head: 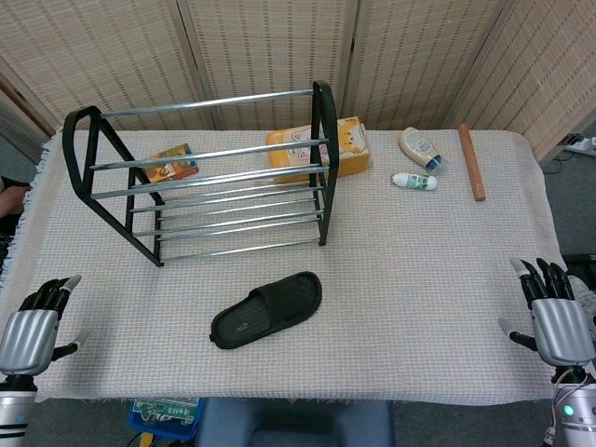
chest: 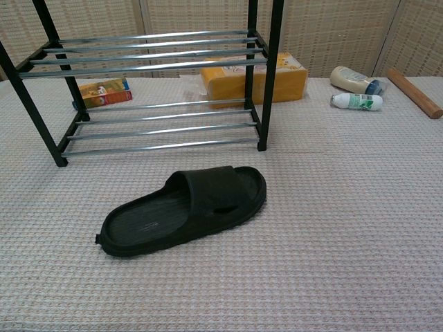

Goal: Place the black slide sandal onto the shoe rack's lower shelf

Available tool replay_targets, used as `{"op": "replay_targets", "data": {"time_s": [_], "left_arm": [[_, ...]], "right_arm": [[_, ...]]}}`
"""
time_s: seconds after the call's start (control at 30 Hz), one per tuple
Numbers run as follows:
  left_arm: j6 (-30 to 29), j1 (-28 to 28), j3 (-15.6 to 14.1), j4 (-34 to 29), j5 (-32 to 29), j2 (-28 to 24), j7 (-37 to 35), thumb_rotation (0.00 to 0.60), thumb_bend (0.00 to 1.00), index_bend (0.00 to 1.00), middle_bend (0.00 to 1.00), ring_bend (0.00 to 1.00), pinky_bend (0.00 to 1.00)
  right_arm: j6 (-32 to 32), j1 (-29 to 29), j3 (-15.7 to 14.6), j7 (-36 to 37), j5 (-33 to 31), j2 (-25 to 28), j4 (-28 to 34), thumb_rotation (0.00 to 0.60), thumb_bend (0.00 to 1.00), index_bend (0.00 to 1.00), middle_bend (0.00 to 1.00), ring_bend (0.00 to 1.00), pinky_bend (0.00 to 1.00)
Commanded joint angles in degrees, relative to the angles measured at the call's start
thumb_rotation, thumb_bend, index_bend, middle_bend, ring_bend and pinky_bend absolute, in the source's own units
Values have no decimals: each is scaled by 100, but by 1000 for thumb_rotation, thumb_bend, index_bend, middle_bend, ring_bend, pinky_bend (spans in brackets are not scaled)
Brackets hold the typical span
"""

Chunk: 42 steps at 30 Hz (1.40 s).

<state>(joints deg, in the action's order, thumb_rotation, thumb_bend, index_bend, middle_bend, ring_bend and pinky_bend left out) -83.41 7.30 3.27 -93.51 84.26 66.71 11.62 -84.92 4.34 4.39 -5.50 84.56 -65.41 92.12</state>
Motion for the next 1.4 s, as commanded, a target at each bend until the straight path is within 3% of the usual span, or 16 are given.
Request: {"op": "replay_targets", "data": {"time_s": [0.03, 0.53, 0.9, 1.13, 1.4], "left_arm": [[6, 8, -3, -6, 6, 9, 0, 600, 226, 137, 190, 156, 287], [242, 269, -115, -424, 514, -160, -459, 600, 226, 144, 190, 157, 287], [1162, 999, -197, -884, 984, 134, -594, 600, 220, 103, 190, 157, 286], [1952, 1489, -152, -1132, 734, 583, -356, 600, 190, 29, 181, 157, 284], [2550, 1849, -7, -1007, -58, 1210, 619, 600, 133, 0, 137, 157, 285]], "right_arm": [[9, 7, 5, 5, -4, 1, 2, 600, 200, 0, 109, 23, 0], [-192, -70, 31, 211, 69, 39, -92, 600, 200, 0, 109, 23, 0], [-229, -87, 38, 273, 97, 74, -107, 600, 200, 0, 109, 23, 0], [-200, -89, 31, 276, 79, 79, -112, 600, 200, 0, 109, 23, 0], [-203, -121, 18, 317, 57, 110, -125, 600, 200, 0, 109, 23, 0]]}}
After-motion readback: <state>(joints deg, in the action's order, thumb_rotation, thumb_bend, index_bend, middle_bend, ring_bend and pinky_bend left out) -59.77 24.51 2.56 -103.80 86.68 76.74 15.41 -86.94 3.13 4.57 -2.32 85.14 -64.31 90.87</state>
